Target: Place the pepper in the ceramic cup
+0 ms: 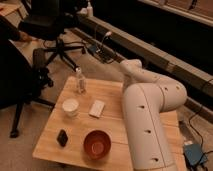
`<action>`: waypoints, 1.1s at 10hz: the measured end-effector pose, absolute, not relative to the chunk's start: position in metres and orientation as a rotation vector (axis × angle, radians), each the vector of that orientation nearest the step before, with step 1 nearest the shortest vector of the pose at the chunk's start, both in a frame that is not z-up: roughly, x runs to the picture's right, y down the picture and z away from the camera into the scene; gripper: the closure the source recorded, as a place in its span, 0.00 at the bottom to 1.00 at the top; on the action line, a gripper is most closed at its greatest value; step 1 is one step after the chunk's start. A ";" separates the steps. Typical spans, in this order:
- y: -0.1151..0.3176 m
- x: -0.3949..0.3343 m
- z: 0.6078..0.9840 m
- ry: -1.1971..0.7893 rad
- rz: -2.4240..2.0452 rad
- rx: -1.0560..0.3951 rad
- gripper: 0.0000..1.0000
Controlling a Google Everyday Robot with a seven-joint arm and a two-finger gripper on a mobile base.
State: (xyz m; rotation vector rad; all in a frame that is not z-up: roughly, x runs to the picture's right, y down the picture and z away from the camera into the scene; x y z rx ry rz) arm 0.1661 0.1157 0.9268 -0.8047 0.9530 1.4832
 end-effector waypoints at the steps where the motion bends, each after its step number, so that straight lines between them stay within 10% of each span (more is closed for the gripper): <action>1: 0.116 0.167 0.926 0.956 1.484 -0.803 0.95; 11: 0.119 0.174 0.914 0.974 1.496 -0.781 1.00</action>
